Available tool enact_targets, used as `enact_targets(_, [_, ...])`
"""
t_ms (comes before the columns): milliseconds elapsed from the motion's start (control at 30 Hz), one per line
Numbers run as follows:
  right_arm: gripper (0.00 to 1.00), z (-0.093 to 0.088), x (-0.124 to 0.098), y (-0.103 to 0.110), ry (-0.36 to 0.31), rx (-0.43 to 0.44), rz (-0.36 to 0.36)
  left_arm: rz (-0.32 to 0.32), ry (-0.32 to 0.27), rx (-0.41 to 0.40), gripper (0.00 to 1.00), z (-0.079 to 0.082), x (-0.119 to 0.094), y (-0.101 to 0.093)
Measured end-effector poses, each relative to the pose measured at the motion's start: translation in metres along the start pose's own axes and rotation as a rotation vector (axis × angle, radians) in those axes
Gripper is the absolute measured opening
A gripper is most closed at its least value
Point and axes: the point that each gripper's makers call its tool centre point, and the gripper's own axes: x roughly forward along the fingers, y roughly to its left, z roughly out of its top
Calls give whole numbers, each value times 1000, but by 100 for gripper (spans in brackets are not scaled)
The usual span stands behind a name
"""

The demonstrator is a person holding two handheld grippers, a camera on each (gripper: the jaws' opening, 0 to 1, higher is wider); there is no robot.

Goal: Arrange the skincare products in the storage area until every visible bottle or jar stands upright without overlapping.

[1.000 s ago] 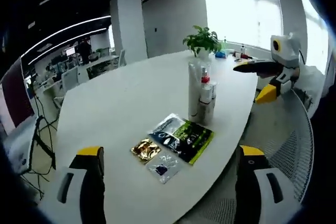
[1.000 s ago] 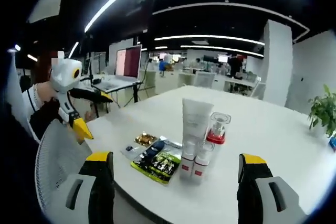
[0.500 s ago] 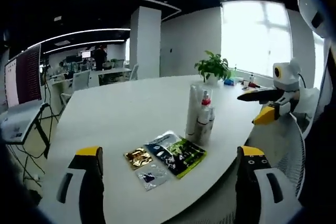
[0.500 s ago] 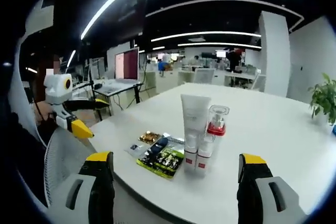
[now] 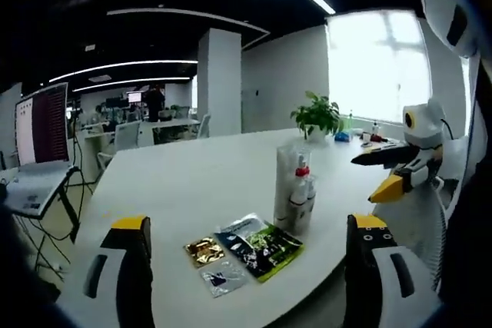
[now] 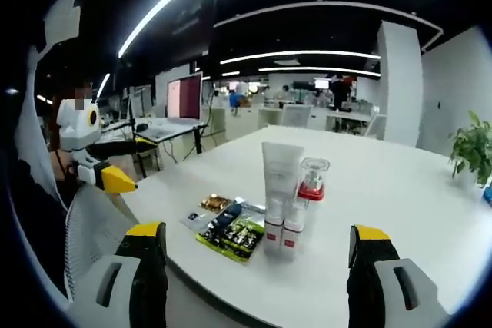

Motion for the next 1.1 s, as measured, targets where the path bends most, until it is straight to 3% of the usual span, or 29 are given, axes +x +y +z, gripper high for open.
enact_targets(133, [100,0,1,-3,-22,-15,1,7,13,43,99,-2,1,0])
enact_targets(167, [100,0,2,-4,-21,-4,-2,15,57,14,99,-11,1,3])
enact_targets(233, [100,0,2,-5,-27,-2,-6,5,80,-47,99,-16,2,1])
enact_targets(367, [100,-6,4,-3,5,21,9,27,43,-9,99,-10,2,4])
enact_targets(567, [100,-7,5,-4,3,-34,-20,18,63,29,99,-12,4,-1])
enact_targets(667, [100,-6,6,-2,8,-40,-15,16,75,-17,99,-13,5,0])
enact_targets(1100, [100,-5,6,0,13,-43,-13,7,78,4,99,-14,5,-3])
